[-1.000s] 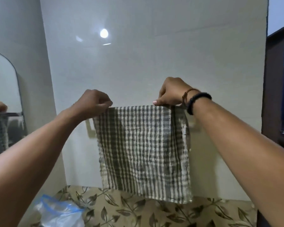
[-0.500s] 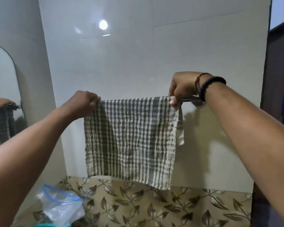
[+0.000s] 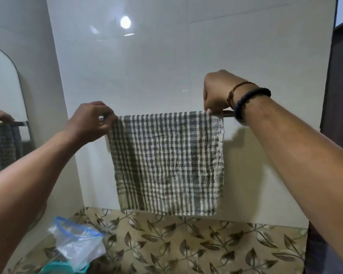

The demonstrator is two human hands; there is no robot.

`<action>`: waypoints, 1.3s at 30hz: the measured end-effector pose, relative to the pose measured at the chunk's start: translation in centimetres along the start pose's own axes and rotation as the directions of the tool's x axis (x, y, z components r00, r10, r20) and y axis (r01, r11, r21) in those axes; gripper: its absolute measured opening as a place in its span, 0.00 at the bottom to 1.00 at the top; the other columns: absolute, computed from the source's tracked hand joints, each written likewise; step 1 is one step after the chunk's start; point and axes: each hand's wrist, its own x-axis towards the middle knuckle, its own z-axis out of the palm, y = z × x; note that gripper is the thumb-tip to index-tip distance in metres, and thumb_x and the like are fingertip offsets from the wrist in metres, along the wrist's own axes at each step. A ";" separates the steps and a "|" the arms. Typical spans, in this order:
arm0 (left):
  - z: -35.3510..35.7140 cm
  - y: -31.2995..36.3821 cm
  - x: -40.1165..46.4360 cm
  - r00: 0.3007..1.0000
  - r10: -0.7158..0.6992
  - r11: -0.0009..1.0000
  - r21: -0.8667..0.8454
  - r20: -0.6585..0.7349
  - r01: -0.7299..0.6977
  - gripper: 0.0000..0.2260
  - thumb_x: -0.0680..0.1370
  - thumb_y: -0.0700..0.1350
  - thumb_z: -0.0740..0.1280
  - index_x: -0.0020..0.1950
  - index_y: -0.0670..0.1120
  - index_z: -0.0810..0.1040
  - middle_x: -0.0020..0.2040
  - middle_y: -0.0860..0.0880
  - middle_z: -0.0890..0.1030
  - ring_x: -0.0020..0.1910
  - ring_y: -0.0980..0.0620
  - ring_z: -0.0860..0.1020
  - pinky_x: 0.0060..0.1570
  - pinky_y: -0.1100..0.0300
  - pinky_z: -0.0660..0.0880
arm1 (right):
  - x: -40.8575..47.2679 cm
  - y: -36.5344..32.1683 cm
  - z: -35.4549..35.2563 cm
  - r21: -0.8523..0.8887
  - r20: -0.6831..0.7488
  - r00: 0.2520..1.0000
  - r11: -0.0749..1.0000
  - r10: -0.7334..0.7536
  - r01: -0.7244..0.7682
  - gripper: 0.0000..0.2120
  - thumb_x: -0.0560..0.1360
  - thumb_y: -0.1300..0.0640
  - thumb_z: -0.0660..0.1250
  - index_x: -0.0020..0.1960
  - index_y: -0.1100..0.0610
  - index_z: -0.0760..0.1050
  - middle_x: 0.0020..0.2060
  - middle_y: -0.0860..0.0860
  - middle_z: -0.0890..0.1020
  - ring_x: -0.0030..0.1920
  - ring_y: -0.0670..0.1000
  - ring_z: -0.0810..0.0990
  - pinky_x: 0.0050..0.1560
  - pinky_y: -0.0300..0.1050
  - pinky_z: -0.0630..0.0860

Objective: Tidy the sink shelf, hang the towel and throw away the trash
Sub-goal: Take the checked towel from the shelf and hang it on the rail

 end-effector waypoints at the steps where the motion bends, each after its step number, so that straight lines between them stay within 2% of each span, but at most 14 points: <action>1: 0.0 -0.1 -0.3 1.000 0.003 1.000 -0.005 -0.008 -0.003 0.05 0.75 0.38 0.70 0.45 0.41 0.85 0.44 0.43 0.84 0.40 0.43 0.81 0.47 0.52 0.80 | 0.1 -0.1 0.4 -0.022 -0.043 0.999 1.000 -0.009 0.008 0.08 0.63 0.70 0.65 0.30 0.59 0.77 0.26 0.54 0.80 0.28 0.54 0.80 0.28 0.42 0.76; 3: 0.2 -0.2 -0.8 1.000 0.021 1.000 0.004 -0.015 -0.020 0.06 0.75 0.36 0.70 0.48 0.39 0.86 0.46 0.41 0.84 0.42 0.41 0.82 0.49 0.48 0.81 | 0.2 0.0 1.0 -0.032 -0.084 0.996 0.999 -0.007 0.004 0.10 0.64 0.71 0.62 0.27 0.60 0.72 0.24 0.55 0.75 0.26 0.55 0.75 0.27 0.40 0.71; 6: 0.6 -0.3 -1.1 0.999 0.037 0.999 0.018 -0.015 -0.037 0.08 0.76 0.36 0.68 0.52 0.40 0.85 0.49 0.39 0.85 0.44 0.39 0.83 0.52 0.46 0.81 | 0.2 0.4 1.1 -0.029 -0.022 1.000 0.999 0.020 -0.021 0.10 0.66 0.72 0.63 0.30 0.60 0.75 0.27 0.56 0.78 0.30 0.56 0.79 0.30 0.43 0.76; 8: 0.8 -0.2 -0.8 0.999 0.037 0.999 0.035 0.016 -0.038 0.08 0.79 0.40 0.67 0.52 0.41 0.85 0.49 0.40 0.85 0.46 0.39 0.83 0.52 0.46 0.80 | -0.3 0.6 1.4 -0.039 -0.013 0.999 0.998 0.052 -0.052 0.11 0.64 0.75 0.64 0.29 0.61 0.74 0.26 0.55 0.77 0.28 0.54 0.78 0.27 0.41 0.72; 11: 0.9 0.1 -0.3 0.997 0.035 0.997 0.070 0.069 -0.040 0.11 0.81 0.44 0.63 0.50 0.41 0.84 0.49 0.39 0.85 0.48 0.37 0.82 0.51 0.46 0.79 | -1.0 0.6 1.6 -0.040 -0.123 0.989 0.995 0.087 -0.093 0.10 0.67 0.74 0.63 0.31 0.61 0.72 0.28 0.55 0.74 0.27 0.53 0.73 0.28 0.42 0.69; 13: 1.1 0.3 -0.3 0.999 0.041 0.996 0.077 -0.009 -0.040 0.10 0.81 0.43 0.64 0.52 0.41 0.84 0.51 0.39 0.85 0.48 0.37 0.82 0.51 0.46 0.79 | -1.1 0.2 1.3 -0.012 -0.187 0.981 0.998 0.055 -0.059 0.08 0.67 0.72 0.64 0.35 0.62 0.75 0.28 0.55 0.72 0.27 0.53 0.72 0.32 0.45 0.72; 16: 1.4 0.5 -0.7 0.993 0.039 0.995 0.093 -0.107 -0.029 0.11 0.80 0.43 0.63 0.47 0.40 0.83 0.46 0.39 0.84 0.42 0.37 0.81 0.44 0.49 0.79 | -1.4 -0.8 0.7 0.010 -0.168 0.986 1.000 0.002 -0.001 0.05 0.67 0.69 0.67 0.35 0.60 0.77 0.30 0.55 0.75 0.29 0.54 0.76 0.33 0.44 0.75; 18: 1.9 0.4 -0.8 0.998 0.010 0.994 0.105 -0.065 -0.003 0.13 0.81 0.44 0.62 0.45 0.40 0.83 0.43 0.39 0.83 0.41 0.36 0.80 0.43 0.48 0.78 | -1.7 -1.3 0.6 -0.011 -0.143 0.990 1.000 -0.020 0.019 0.10 0.68 0.66 0.71 0.31 0.58 0.73 0.31 0.54 0.75 0.30 0.54 0.77 0.31 0.43 0.73; 20: 2.4 0.2 -1.0 1.000 -0.013 0.995 0.103 -0.021 0.015 0.13 0.82 0.44 0.61 0.46 0.39 0.82 0.43 0.38 0.83 0.42 0.36 0.80 0.44 0.47 0.78 | -1.6 -1.4 0.7 -0.039 -0.147 0.989 0.999 -0.024 0.019 0.15 0.70 0.64 0.73 0.30 0.58 0.69 0.30 0.53 0.72 0.28 0.52 0.73 0.28 0.40 0.67; 24: 2.8 0.0 -1.0 0.999 -0.036 0.995 0.094 -0.010 0.037 0.14 0.83 0.44 0.59 0.47 0.38 0.80 0.44 0.37 0.82 0.43 0.36 0.79 0.44 0.46 0.76 | -1.4 -1.4 0.8 -0.075 -0.145 0.989 0.997 -0.026 0.016 0.17 0.70 0.63 0.74 0.30 0.58 0.68 0.29 0.53 0.70 0.27 0.51 0.70 0.29 0.40 0.66; 28: 2.6 -0.2 -0.5 0.996 -0.067 0.992 0.113 0.064 0.059 0.19 0.83 0.48 0.55 0.43 0.38 0.78 0.41 0.37 0.80 0.41 0.35 0.77 0.43 0.44 0.75 | -1.3 -1.6 0.8 -0.119 -0.132 0.991 0.993 -0.034 0.018 0.17 0.69 0.63 0.74 0.30 0.58 0.67 0.28 0.53 0.71 0.26 0.51 0.70 0.26 0.39 0.63; 30: 2.4 -0.1 -0.6 0.998 -0.044 0.994 0.102 0.045 0.039 0.19 0.83 0.49 0.54 0.44 0.39 0.78 0.43 0.37 0.81 0.42 0.35 0.78 0.44 0.44 0.75 | -1.2 -1.5 0.8 -0.105 -0.117 0.993 0.994 -0.032 0.019 0.17 0.69 0.61 0.75 0.30 0.58 0.68 0.28 0.53 0.72 0.27 0.51 0.71 0.26 0.39 0.64; 34: 2.3 0.4 -1.7 0.990 0.027 0.994 0.106 -0.135 -0.013 0.12 0.83 0.44 0.60 0.54 0.38 0.80 0.52 0.36 0.82 0.48 0.35 0.80 0.49 0.45 0.77 | -0.9 -1.6 1.4 -0.002 -0.086 0.994 0.997 -0.071 0.071 0.19 0.73 0.48 0.73 0.31 0.57 0.71 0.28 0.52 0.73 0.31 0.51 0.74 0.31 0.41 0.66; 39: 2.5 0.9 -2.3 0.995 0.031 0.991 0.133 -0.091 -0.019 0.14 0.84 0.44 0.58 0.50 0.37 0.80 0.48 0.36 0.83 0.46 0.36 0.79 0.46 0.45 0.77 | -1.3 -1.6 2.7 -0.027 0.061 0.994 0.995 -0.094 0.096 0.26 0.76 0.40 0.67 0.29 0.58 0.69 0.27 0.52 0.73 0.28 0.50 0.71 0.28 0.43 0.64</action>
